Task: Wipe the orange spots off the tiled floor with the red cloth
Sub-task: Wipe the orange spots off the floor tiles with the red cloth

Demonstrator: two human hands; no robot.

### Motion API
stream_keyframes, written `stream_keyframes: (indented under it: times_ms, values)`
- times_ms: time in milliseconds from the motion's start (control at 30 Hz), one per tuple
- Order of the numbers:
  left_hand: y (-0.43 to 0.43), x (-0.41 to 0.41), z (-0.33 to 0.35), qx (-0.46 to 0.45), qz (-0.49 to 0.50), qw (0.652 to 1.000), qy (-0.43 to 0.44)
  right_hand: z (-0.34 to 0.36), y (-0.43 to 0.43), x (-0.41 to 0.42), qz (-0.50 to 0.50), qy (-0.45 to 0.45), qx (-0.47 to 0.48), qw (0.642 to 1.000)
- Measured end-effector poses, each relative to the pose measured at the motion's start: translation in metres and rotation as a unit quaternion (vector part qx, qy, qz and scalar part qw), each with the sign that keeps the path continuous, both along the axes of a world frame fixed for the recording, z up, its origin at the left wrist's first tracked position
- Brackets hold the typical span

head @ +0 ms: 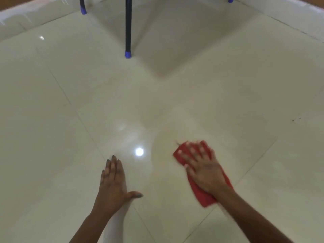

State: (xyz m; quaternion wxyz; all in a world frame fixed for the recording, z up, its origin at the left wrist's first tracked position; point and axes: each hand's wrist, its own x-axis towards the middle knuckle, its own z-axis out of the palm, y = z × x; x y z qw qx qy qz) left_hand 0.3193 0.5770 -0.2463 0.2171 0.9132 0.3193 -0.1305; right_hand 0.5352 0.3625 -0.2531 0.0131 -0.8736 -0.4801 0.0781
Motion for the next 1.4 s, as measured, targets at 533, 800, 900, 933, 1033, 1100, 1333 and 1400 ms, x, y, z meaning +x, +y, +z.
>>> stream_keyframes:
  times_ms: [533,800,900,933,1033,1100,1333,1400]
  values:
    - [0.006,-0.052,0.001,-0.010,0.032,0.999,-0.009,-0.003,0.050,-0.033,0.146,-0.006,0.010,0.989]
    - [0.002,-0.059,-0.003,-0.003,0.034,0.999,-0.039,0.001,0.141,-0.104,0.158,0.039,0.006,0.987]
    - [-0.003,-0.057,0.006,-0.004,0.009,0.999,-0.049,0.003,0.050,-0.111,0.164,0.026,0.023,0.986]
    - [-0.008,-0.055,0.007,0.000,-0.011,0.999,-0.038,0.001,0.028,-0.093,0.141,0.006,0.019,0.990]
    - [-0.021,-0.045,0.010,0.004,-0.077,0.997,0.016,-0.001,0.029,-0.031,-0.018,-0.018,-0.007,1.000]
    - [-0.028,-0.038,0.009,0.005,-0.094,0.996,0.002,0.005,0.065,-0.034,-0.105,0.022,-0.004,0.994]
    - [-0.053,-0.021,0.006,-0.010,-0.122,0.992,-0.021,0.007,-0.050,-0.086,0.054,0.025,-0.002,0.998]
    - [-0.059,-0.014,0.004,-0.008,-0.144,0.990,0.001,0.003,-0.071,-0.034,-0.061,0.004,-0.017,0.998]
